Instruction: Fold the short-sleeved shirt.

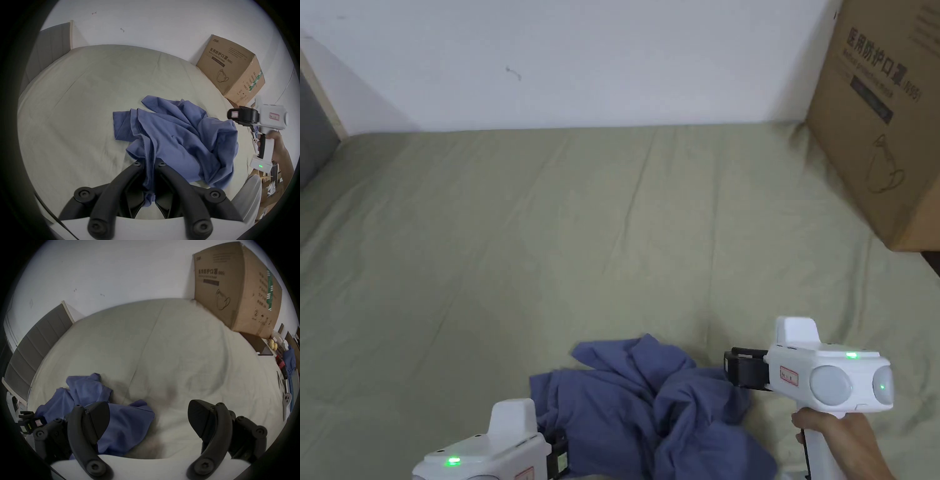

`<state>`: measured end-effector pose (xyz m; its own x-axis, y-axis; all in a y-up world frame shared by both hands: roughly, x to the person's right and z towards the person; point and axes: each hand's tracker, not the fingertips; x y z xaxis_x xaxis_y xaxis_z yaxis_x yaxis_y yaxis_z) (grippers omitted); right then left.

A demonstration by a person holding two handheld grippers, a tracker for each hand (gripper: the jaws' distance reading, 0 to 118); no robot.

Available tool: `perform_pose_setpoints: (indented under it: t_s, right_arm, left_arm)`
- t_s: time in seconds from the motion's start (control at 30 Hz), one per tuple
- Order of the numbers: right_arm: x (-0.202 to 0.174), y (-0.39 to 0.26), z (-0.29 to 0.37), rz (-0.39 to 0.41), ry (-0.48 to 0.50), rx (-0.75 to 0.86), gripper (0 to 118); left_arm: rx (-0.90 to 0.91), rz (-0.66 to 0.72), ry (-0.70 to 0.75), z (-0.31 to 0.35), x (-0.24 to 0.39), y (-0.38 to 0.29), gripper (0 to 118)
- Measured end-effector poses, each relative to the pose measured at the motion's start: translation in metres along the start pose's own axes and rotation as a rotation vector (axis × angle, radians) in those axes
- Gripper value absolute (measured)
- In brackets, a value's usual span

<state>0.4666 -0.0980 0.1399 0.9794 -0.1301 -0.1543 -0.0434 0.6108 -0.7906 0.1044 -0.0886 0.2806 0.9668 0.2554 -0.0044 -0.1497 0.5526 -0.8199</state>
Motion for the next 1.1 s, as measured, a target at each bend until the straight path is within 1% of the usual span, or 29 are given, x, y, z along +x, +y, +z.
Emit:
perform_pose_setpoints:
  t_s: [0.07,0.1,0.13,0.17,0.23,0.27,0.33,0.43,0.6,0.77,0.93,0.97,1.1]
  right_arm:
    - [-0.005,0.000,-0.013,0.035,0.011,-0.038,93]
    - [-0.007,-0.002,-0.019,0.051,0.010,-0.043,87]
    - [-0.008,-0.004,-0.026,0.052,0.009,-0.068,78]
    - [-0.010,-0.007,-0.032,0.054,0.012,-0.098,62]
    - [-0.012,-0.012,-0.037,0.078,0.058,-0.129,32]
    - [-0.013,-0.014,-0.037,0.073,0.074,-0.128,10]
    - [-0.017,-0.017,-0.027,0.076,0.084,-0.078,10]
    - [-0.022,-0.017,0.003,0.171,0.051,0.019,9]
    - [-0.012,-0.004,0.067,0.208,0.007,0.139,9]
    - [0.013,0.019,0.135,0.196,-0.042,0.275,9]
    - [0.037,0.049,0.192,0.169,-0.087,0.378,9]
    - [0.027,0.036,0.165,0.168,-0.102,0.399,9]
    - [0.028,0.038,0.167,0.137,-0.132,0.470,9]
  left_arm:
    - [-0.009,-0.007,0.002,-0.003,-0.002,0.000,7]
    - [-0.012,-0.003,-0.001,-0.004,-0.004,0.000,7]
    - [-0.013,0.005,-0.006,-0.004,-0.005,0.000,7]
    - [-0.014,0.013,-0.010,-0.003,-0.006,0.000,7]
    - [-0.011,0.016,-0.014,-0.003,-0.005,0.000,7]
    - [-0.010,0.014,-0.015,-0.002,-0.006,0.000,7]
    - [-0.006,0.009,-0.014,0.000,-0.005,0.001,7]
    - [0.000,0.014,-0.026,0.004,-0.007,0.003,7]
    - [0.047,0.050,-0.064,0.019,-0.009,0.013,7]
    - [0.140,0.058,-0.063,0.048,-0.012,0.043,7]
    - [0.254,0.028,-0.015,0.083,-0.023,0.093,7]
    - [0.284,0.022,-0.004,0.092,-0.025,0.106,7]
    - [0.376,-0.003,0.049,0.123,-0.029,0.160,7]
